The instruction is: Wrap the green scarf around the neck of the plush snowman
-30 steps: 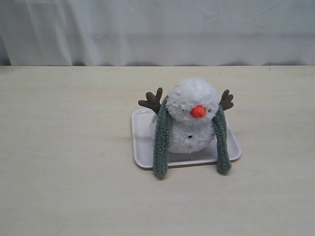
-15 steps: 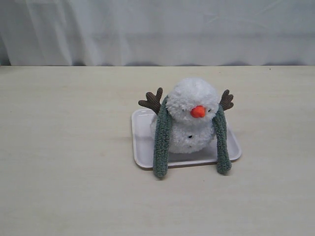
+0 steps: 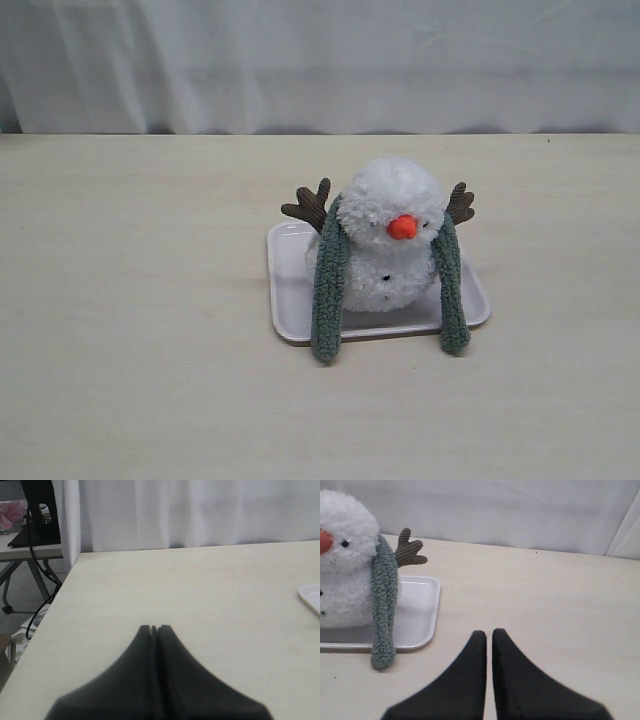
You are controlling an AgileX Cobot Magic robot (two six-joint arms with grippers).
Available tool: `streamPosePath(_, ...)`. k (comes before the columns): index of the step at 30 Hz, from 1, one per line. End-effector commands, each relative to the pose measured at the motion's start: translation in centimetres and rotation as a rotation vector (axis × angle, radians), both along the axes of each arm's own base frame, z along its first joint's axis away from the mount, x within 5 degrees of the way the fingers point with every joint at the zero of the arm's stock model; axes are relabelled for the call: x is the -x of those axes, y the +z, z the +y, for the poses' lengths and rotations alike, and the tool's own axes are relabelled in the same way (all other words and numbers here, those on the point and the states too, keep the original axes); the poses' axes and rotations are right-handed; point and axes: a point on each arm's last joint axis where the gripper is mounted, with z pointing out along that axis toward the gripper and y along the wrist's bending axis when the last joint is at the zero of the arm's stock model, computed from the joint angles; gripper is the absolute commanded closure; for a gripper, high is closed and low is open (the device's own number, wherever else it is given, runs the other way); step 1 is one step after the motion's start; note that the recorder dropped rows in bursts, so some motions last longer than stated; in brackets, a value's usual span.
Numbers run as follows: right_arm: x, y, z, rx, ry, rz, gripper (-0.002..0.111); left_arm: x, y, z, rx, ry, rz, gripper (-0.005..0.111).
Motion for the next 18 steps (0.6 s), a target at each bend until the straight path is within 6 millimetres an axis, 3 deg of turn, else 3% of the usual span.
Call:
streamPosePath(1,0.04,-0.12,-0.03,-0.025,-0.012,0.005,0.104,-0.03,0.06,-0.03,0.002,-0.005,-0.012,0.107)
streamPosePath(18,0.06,-0.17,-0.17,-0.032,-0.04,0.011,0.104,-0.03,0.06,-0.03,0.002,-0.005,-0.012,0.107)
